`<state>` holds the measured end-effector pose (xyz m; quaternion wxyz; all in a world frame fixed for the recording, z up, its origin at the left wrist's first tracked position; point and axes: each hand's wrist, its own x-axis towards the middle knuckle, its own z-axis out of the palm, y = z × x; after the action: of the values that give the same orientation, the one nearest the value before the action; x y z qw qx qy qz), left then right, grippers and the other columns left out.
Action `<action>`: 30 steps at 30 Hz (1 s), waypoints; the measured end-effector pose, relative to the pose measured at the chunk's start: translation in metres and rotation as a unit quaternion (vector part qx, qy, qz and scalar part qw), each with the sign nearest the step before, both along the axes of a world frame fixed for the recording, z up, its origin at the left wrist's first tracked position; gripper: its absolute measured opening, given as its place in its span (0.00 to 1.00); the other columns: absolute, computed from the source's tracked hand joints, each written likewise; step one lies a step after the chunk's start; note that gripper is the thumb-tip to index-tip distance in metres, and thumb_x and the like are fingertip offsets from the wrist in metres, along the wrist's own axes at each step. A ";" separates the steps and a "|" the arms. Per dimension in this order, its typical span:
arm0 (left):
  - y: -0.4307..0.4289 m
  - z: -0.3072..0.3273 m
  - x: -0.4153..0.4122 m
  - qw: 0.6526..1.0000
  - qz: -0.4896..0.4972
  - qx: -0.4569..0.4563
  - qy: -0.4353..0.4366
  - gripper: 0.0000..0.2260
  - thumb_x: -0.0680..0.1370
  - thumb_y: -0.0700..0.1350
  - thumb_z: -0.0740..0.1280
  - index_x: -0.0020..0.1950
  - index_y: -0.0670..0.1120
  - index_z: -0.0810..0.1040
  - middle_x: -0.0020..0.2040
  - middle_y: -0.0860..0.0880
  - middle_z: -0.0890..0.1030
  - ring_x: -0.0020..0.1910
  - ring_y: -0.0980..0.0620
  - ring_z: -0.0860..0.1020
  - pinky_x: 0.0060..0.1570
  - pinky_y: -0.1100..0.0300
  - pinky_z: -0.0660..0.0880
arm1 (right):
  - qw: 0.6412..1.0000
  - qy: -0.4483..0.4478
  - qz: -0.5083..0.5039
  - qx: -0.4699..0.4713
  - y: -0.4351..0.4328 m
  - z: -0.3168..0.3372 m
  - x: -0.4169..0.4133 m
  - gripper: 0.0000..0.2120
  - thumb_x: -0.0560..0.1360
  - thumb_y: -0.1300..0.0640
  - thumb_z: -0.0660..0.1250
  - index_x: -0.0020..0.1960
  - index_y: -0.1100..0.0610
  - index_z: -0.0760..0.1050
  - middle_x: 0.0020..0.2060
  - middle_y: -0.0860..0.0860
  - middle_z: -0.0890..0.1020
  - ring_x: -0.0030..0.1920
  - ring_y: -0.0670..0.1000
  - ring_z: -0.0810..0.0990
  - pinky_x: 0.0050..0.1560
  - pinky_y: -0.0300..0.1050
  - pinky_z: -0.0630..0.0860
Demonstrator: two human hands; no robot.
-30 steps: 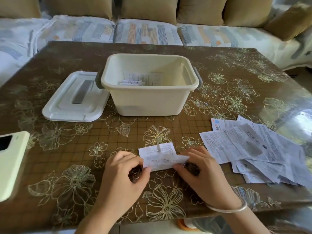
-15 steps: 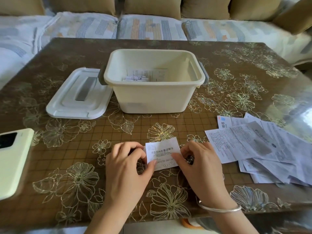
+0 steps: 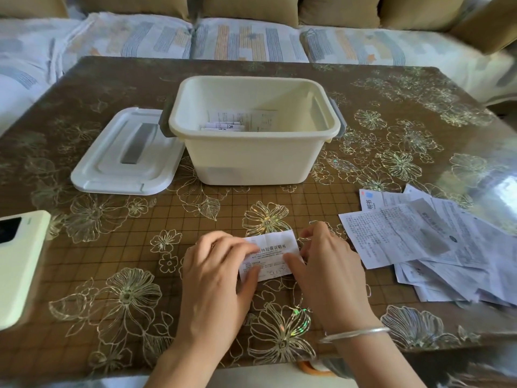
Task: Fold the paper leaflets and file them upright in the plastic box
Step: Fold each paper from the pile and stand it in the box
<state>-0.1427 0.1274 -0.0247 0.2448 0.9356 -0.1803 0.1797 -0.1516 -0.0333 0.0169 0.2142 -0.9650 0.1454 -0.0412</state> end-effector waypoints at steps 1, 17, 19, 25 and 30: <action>0.001 -0.001 0.000 1.000 -0.005 0.001 -0.002 0.10 0.74 0.52 0.67 0.54 0.52 0.81 0.52 0.58 0.79 0.57 0.51 0.74 0.56 0.52 0.69 | 1.000 0.007 -0.004 0.002 0.001 0.000 0.001 0.17 0.73 0.43 0.67 0.56 0.49 0.66 0.47 0.46 0.79 0.46 0.49 0.78 0.45 0.46 0.76; -0.002 0.005 0.012 0.997 -0.012 0.014 0.078 0.18 0.71 0.64 0.64 0.58 0.61 0.79 0.52 0.62 0.74 0.54 0.55 0.69 0.50 0.58 0.59 | 0.998 0.053 0.028 -0.023 0.008 0.011 0.009 0.21 0.69 0.37 0.69 0.53 0.50 0.70 0.50 0.46 0.72 0.49 0.50 0.75 0.42 0.42 0.69; -0.002 0.007 0.012 0.996 -0.014 0.016 0.084 0.18 0.70 0.65 0.63 0.57 0.61 0.79 0.52 0.63 0.74 0.54 0.54 0.69 0.50 0.58 0.59 | 0.997 0.021 0.034 0.063 0.004 0.011 0.006 0.16 0.71 0.42 0.70 0.50 0.49 0.69 0.47 0.44 0.75 0.44 0.47 0.76 0.39 0.38 0.70; 0.001 0.007 0.013 0.994 -0.026 0.026 0.105 0.23 0.68 0.66 0.63 0.59 0.60 0.78 0.53 0.62 0.73 0.56 0.54 0.69 0.52 0.57 0.60 | 0.950 -0.039 0.049 0.306 -0.008 0.003 -0.003 0.15 0.72 0.45 0.69 0.54 0.48 0.70 0.39 0.45 0.84 0.39 0.45 0.83 0.42 0.49 0.81; 0.002 0.010 0.016 0.993 -0.029 0.039 0.108 0.23 0.66 0.67 0.62 0.53 0.55 0.79 0.51 0.59 0.76 0.53 0.52 0.71 0.49 0.55 0.62 | 0.942 -0.075 0.179 0.272 -0.011 -0.005 -0.021 0.15 0.77 0.41 0.59 0.56 0.49 0.76 0.48 0.39 0.83 0.50 0.39 0.81 0.50 0.37 0.77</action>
<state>-0.1262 0.1298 -0.0144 0.2318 0.9525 -0.1870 0.0632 -0.1725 -0.0446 0.0114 0.4831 -0.8740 -0.0405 -0.0335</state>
